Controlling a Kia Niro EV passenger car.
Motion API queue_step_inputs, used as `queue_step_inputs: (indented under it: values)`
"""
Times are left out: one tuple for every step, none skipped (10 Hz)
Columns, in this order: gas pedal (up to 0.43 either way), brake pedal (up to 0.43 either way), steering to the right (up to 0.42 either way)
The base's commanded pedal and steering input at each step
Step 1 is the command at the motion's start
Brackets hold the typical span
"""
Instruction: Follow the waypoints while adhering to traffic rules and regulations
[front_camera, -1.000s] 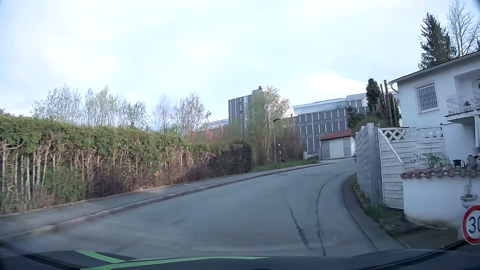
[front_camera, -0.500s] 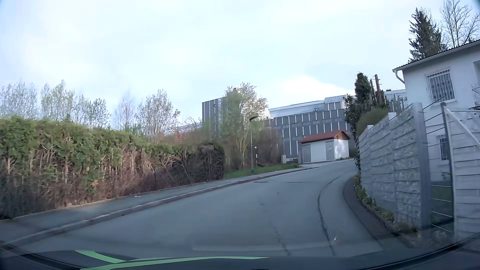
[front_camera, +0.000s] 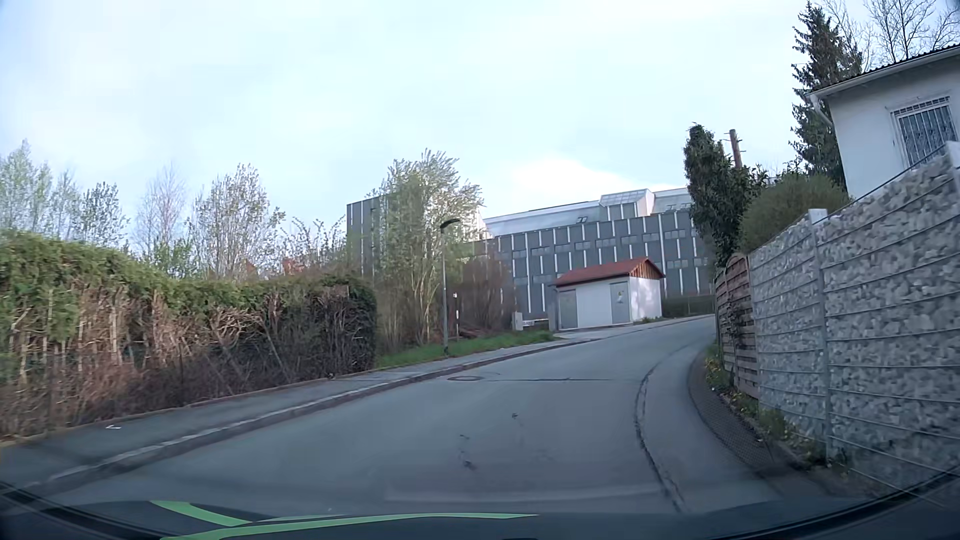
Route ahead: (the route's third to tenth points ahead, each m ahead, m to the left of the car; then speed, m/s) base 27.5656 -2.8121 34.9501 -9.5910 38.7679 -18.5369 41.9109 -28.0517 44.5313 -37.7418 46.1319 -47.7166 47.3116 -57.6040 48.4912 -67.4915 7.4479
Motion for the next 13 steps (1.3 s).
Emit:
queue_step_inputs:
  values:
    - [0.22, 0.0, 0.107]
    - [0.22, 0.0, 0.108]
    - [0.228, 0.0, 0.108]
    - [0.228, 0.0, 0.108]
    - [0.228, 0.0, 0.108]
    - [0.228, 0.0, 0.108]
    - [0.228, 0.0, 0.108]
    - [0.228, 0.0, 0.108]
    - [0.228, 0.0, 0.108]
    - [0.228, 0.0, 0.108]
    - [0.228, 0.0, 0.108]
    - [0.228, 0.0, 0.107]
    - [0.228, 0.0, 0.106]
